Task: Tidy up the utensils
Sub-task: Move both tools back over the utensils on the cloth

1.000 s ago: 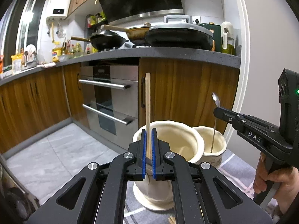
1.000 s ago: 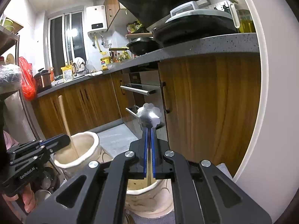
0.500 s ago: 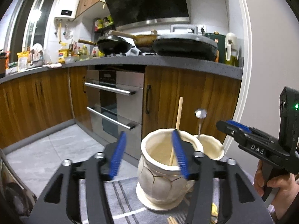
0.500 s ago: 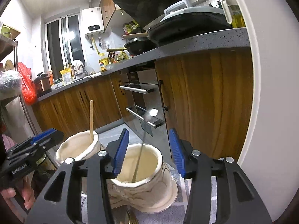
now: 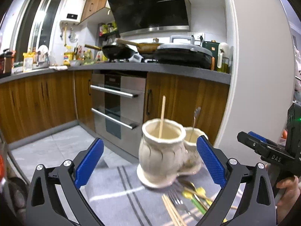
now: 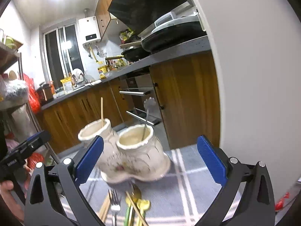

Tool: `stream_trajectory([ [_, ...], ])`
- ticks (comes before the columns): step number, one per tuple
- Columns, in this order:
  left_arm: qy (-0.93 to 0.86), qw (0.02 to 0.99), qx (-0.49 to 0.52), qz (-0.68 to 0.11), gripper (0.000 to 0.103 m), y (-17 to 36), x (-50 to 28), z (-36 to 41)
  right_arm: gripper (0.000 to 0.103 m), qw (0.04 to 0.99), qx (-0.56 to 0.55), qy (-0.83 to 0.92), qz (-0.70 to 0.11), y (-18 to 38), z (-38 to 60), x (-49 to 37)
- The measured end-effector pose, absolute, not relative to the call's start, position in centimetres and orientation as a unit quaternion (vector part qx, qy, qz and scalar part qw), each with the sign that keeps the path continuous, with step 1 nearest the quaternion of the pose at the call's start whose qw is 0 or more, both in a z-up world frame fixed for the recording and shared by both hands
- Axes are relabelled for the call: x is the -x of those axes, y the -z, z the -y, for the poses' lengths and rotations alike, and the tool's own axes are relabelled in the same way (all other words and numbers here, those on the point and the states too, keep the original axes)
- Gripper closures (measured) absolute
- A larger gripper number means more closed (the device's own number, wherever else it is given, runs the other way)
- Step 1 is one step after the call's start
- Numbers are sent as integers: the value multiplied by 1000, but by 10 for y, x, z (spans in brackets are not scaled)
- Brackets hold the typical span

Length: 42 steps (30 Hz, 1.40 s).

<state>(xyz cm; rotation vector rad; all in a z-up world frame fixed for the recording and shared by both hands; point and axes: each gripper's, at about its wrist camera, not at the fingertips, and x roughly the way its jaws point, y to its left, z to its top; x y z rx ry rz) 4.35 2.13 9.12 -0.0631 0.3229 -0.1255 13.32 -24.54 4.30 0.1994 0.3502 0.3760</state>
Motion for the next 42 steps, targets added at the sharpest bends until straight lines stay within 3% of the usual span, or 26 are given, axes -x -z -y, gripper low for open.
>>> stream_trajectory([
  [25, 55, 926, -24, -373, 9, 30, -27, 5, 5, 960, -45, -163, -222, 14, 248, -111],
  [33, 77, 907, -27, -413, 36, 44, -29, 15, 5, 957, -34, -174, -229, 17, 242, -111],
  [42, 79, 908, -28, -411, 39, 42, -26, 14, 5, 955, -36, -178, -234, 17, 241, -112],
])
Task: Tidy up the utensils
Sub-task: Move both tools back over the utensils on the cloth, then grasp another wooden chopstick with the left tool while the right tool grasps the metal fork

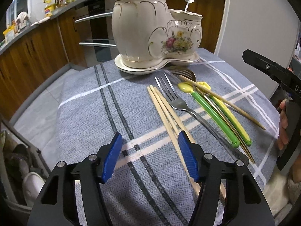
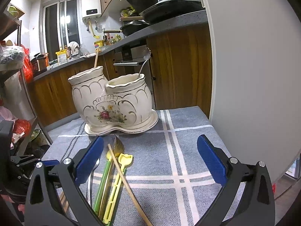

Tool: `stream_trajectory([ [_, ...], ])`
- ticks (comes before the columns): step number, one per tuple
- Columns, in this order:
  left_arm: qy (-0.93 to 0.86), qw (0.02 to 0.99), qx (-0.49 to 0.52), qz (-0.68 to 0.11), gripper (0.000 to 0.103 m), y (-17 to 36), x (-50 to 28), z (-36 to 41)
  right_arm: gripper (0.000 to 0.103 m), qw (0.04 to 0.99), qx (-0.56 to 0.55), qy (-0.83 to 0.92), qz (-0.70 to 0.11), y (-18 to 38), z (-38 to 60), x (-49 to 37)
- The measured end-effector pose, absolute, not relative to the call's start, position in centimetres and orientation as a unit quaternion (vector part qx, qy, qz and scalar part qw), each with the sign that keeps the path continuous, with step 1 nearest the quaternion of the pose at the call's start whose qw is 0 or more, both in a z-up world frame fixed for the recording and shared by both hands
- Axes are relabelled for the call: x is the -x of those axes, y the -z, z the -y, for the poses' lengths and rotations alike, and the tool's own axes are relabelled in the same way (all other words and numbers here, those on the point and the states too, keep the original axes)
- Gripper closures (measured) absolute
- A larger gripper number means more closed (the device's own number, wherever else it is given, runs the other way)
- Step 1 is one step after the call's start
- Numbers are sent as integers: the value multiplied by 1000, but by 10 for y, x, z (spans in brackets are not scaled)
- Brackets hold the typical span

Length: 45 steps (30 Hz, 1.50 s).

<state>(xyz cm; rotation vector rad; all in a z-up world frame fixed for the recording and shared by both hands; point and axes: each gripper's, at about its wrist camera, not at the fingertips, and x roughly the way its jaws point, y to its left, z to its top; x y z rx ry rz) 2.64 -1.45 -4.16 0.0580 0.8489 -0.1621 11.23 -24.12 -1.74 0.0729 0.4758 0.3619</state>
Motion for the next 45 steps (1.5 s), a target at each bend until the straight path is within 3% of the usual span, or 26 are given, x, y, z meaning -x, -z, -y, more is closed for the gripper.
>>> stream_trajectory([
  [7, 74, 905, -28, -419, 43, 40, -29, 17, 5, 954, -30, -184, -233, 18, 238, -111],
  [16, 67, 899, -16, -433, 64, 37, -35, 17, 5, 955, -12, -195, -224, 17, 234, -105],
  [22, 52, 897, -41, -437, 72, 39, -41, 26, 5, 954, -12, -196, -228, 17, 238, -108],
  [28, 53, 892, -45, -446, 95, 37, -39, 21, 5, 949, -18, -198, -245, 19, 242, -112],
  [35, 55, 888, -46, -454, 95, 36, -37, 19, 6, 919, 3, -268, -288, 22, 222, -106],
  [36, 55, 888, -48, -453, 95, 36, -37, 19, 8, 914, 14, -280, -294, 24, 215, -104],
  [45, 68, 887, -44, -455, 95, 36, -38, 16, 63, 870, 92, -326, -358, 38, 163, -99],
])
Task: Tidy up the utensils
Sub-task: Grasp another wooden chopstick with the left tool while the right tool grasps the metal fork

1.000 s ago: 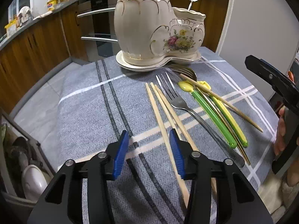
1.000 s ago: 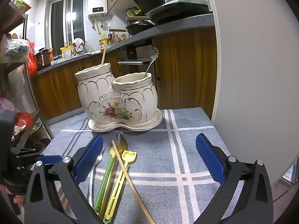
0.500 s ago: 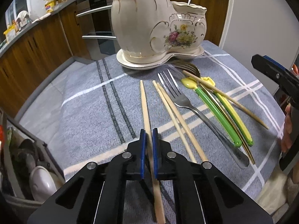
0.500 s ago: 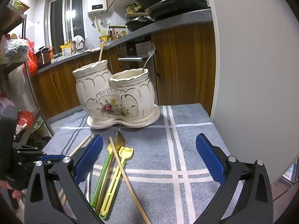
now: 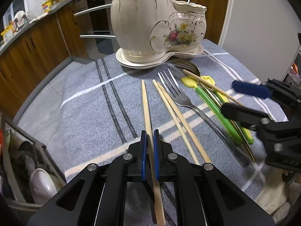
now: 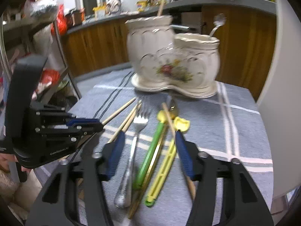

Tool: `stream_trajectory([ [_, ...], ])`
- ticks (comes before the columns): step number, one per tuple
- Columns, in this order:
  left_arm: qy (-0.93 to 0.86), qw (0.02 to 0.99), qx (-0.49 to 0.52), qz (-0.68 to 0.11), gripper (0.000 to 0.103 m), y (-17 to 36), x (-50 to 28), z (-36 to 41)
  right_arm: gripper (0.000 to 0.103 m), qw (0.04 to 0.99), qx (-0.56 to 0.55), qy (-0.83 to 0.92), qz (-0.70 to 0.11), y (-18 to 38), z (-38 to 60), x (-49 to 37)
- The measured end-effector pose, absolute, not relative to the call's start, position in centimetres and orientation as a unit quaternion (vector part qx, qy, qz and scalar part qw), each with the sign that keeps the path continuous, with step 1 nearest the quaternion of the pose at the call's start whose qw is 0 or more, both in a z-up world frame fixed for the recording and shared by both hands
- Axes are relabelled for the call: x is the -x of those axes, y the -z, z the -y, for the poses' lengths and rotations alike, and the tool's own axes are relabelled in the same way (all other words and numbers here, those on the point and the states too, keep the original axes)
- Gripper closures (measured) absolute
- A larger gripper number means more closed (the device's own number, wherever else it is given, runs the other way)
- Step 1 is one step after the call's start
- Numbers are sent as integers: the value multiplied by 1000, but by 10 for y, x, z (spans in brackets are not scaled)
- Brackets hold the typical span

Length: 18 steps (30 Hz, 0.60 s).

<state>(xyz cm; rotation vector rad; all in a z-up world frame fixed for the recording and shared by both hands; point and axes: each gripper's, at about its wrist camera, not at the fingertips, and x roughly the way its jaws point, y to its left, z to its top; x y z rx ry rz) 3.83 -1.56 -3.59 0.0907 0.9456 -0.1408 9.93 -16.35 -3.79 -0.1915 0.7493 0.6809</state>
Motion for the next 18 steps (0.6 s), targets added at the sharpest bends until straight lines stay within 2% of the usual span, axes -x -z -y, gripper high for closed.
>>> stream_trajectory([
  [1, 69, 887, -43, -455, 95, 36, -38, 15, 66, 865, 98, -328, -366, 40, 158, -101],
  [3, 72, 887, -44, -455, 95, 36, -38, 15, 77, 859, 108, -328, -377, 45, 151, -102],
  [12, 83, 886, -36, -455, 95, 36, -38, 10, 83, 843, 129, -327, -407, 57, 134, -105],
  [18, 82, 885, -40, -457, 95, 36, -40, 13, 92, 844, 129, -323, -407, 58, 127, -111],
])
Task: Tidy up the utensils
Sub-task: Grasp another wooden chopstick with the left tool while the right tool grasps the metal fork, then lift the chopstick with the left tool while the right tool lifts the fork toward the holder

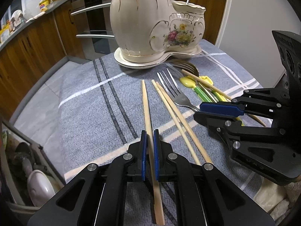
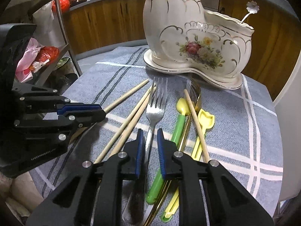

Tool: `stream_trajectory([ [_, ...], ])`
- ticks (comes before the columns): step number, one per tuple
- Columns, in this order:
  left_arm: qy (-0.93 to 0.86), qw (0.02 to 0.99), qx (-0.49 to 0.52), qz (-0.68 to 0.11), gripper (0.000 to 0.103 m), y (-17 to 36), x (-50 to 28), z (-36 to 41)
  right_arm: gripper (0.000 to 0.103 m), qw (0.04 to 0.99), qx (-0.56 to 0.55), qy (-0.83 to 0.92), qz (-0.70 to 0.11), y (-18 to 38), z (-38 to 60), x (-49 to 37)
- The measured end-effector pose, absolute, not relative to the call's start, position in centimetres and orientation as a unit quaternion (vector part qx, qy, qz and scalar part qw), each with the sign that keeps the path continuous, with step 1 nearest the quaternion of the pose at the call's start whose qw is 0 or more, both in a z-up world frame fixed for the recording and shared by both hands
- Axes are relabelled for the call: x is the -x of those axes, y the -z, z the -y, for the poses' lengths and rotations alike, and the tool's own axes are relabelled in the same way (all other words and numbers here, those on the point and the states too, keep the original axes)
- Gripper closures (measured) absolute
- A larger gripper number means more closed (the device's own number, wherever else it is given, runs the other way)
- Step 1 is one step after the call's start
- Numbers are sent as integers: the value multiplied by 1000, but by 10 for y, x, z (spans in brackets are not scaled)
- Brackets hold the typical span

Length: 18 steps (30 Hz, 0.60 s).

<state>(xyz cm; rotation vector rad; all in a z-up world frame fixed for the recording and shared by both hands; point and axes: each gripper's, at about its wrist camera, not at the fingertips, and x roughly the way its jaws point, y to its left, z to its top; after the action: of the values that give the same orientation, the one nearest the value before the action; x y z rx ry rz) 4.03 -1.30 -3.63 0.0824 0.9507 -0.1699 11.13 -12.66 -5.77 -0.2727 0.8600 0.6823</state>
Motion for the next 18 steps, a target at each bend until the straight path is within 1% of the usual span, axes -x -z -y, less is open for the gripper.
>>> stream_trajectory([
  [3, 80, 885, -46, -456, 92, 37, -41, 16, 94, 846, 131, -326, -402, 58, 125, -109],
  [8, 74, 885, -53, -456, 92, 37, -45, 19, 95, 849, 120, -328, -397, 60, 125, -109],
  [12, 68, 885, -65, -455, 95, 36, -45, 22, 96, 847, 105, -335, -398, 61, 130, -109],
  [18, 68, 886, -56, -454, 96, 35, -44, 19, 97, 850, 87, -345, -389, 55, 139, -107],
])
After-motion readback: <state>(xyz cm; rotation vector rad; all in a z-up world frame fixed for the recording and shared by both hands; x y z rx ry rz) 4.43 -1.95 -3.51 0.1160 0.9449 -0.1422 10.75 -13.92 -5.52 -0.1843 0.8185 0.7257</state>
